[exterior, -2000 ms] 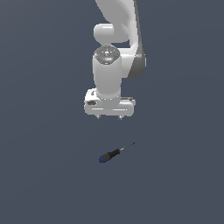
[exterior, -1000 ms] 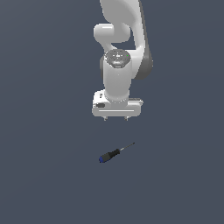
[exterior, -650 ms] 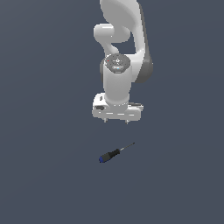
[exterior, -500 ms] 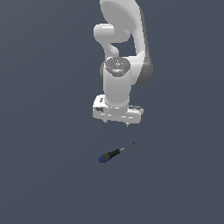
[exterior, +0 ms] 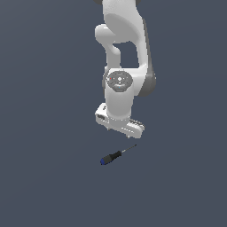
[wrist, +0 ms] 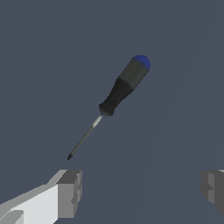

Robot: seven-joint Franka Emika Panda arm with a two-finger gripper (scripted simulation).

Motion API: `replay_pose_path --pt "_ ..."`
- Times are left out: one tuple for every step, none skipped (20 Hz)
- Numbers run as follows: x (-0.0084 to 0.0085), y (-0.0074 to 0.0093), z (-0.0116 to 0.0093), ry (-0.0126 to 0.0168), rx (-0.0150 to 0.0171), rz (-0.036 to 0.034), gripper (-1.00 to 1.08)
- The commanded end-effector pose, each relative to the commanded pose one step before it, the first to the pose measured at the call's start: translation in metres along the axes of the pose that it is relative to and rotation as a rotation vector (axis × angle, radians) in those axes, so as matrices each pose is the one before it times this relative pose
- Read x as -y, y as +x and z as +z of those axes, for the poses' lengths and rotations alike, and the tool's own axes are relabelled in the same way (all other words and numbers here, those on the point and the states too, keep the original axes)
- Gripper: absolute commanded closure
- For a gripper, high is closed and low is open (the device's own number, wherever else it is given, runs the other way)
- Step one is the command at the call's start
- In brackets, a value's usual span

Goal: Pick up the object and move it to a goal position.

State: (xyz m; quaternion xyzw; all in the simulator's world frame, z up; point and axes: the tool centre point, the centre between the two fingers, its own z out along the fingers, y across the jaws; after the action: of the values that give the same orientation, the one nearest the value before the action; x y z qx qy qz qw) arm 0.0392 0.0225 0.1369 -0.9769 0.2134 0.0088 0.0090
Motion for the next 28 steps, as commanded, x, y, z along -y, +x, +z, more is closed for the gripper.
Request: replay_pose_path --pt "0.00328 0.00585 0.00676 0.00008 -0.00101 0.06964 -0.92" --pt "0.00143 0.00213 0.00272 -0.00007 -0.00045 0.02710 -0.92" --pt "0.00148 0.00206 0.00274 -0.00011 -0.00051 0.02704 -0.92" --pt "0.00153 0.00199 0.00276 -0.00014 -0.00056 0.02698 -0.92" --pt "0.00157 0.00192 0.00278 -0.00018 -0.00062 0.02692 -0.92" --pt "0.00162 0.00184 0.00280 -0.00020 -0.00068 0.02685 -0.92" --pt "0.00166 0.00176 0.00282 -0.00023 -0.00074 0.02679 -0.92" --pt "0.00170 0.00168 0.00284 -0.00025 -0.00080 0.02673 -0.92" --pt "0.00174 0.00160 0.00286 -0.00026 -0.00086 0.02665 -0.92" --pt "0.00177 0.00152 0.00288 -0.00027 -0.00093 0.02659 -0.92" --pt "0.00181 0.00143 0.00289 -0.00028 -0.00099 0.02651 -0.92" --pt "0.00183 0.00135 0.00291 -0.00028 -0.00105 0.02644 -0.92" --pt "0.00186 0.00126 0.00293 -0.00028 -0.00112 0.02637 -0.92" --pt "0.00185 0.00116 0.00290 -0.00027 -0.00116 0.02598 -0.92" --pt "0.00179 0.00102 0.00278 -0.00025 -0.00116 0.02465 -0.92" --pt "0.00170 0.00090 0.00264 -0.00023 -0.00115 0.02327 -0.92" --pt "0.00162 0.00077 0.00250 -0.00020 -0.00113 0.02186 -0.92" --pt "0.00152 0.00068 0.00235 -0.00018 -0.00110 0.02050 -0.92" --pt "0.00143 0.00058 0.00221 -0.00015 -0.00106 0.01913 -0.92" --pt "0.00133 0.00050 0.00206 -0.00013 -0.00102 0.01778 -0.92" --pt "0.00124 0.00041 0.00192 -0.00011 -0.00097 0.01641 -0.92" --pt "0.00114 0.00035 0.00177 -0.00009 -0.00091 0.01507 -0.92" --pt "0.00104 0.00030 0.00162 -0.00007 -0.00085 0.01375 -0.92" --pt "0.00094 0.00025 0.00147 -0.00006 -0.00078 0.01242 -0.92" --pt "0.00084 0.00020 0.00131 -0.00004 -0.00071 0.01109 -0.92" --pt "0.00074 0.00016 0.00116 -0.00003 -0.00063 0.00977 -0.92" --pt "0.00064 0.00013 0.00101 -0.00002 -0.00055 0.00847 -0.92" --pt "0.00054 0.00011 0.00085 -0.00002 -0.00047 0.00716 -0.92"
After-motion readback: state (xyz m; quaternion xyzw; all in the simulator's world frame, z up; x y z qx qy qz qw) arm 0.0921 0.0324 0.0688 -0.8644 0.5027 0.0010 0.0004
